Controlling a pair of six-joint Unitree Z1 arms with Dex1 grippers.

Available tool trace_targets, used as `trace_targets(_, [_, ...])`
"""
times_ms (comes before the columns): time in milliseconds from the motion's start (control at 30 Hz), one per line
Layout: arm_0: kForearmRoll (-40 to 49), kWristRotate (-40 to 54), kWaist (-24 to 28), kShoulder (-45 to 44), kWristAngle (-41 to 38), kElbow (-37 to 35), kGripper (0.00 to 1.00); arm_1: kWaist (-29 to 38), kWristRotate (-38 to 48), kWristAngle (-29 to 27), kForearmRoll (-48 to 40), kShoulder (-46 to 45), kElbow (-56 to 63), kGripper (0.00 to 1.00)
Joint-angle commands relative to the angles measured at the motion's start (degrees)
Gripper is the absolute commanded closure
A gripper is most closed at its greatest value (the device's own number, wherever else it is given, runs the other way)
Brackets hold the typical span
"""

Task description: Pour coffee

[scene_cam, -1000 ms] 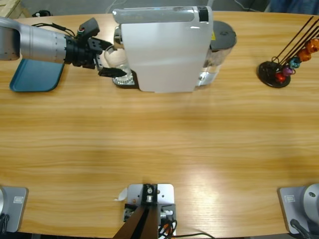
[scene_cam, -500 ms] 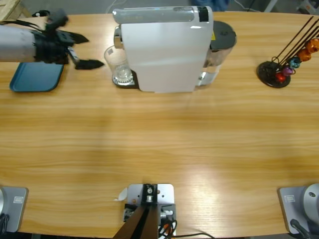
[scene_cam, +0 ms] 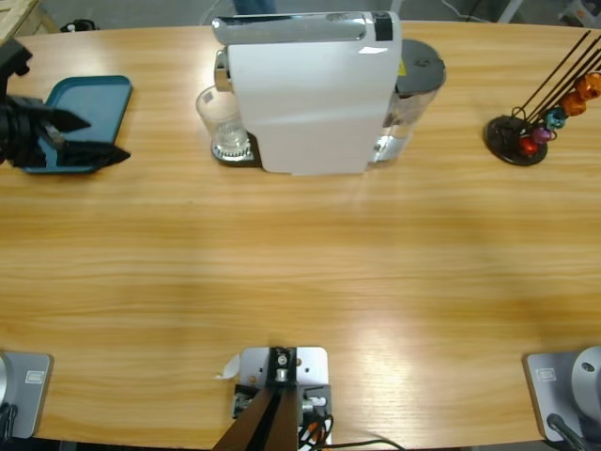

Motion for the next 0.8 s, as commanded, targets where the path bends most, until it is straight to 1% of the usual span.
trace_targets(33, [3.1, -5.1, -0.7, 1.0, 3.8, 0.9, 0.012, -1.1, 2.0, 3.2, 11.2, 10.6, -10.1, 1.0])
trace_targets(367, [2.9, -5.1, -1.0, 3.1, 3.7, 1.0, 0.013, -1.4, 2.4, 7.7, 14.8, 12.2, -13.2, 1.0])
trace_targets(800, [2.9, -5.1, -1.5, 3.5, 3.7, 1.2, 0.013, -1.8, 2.5, 8.0, 15.7, 15.0, -15.4, 1.0])
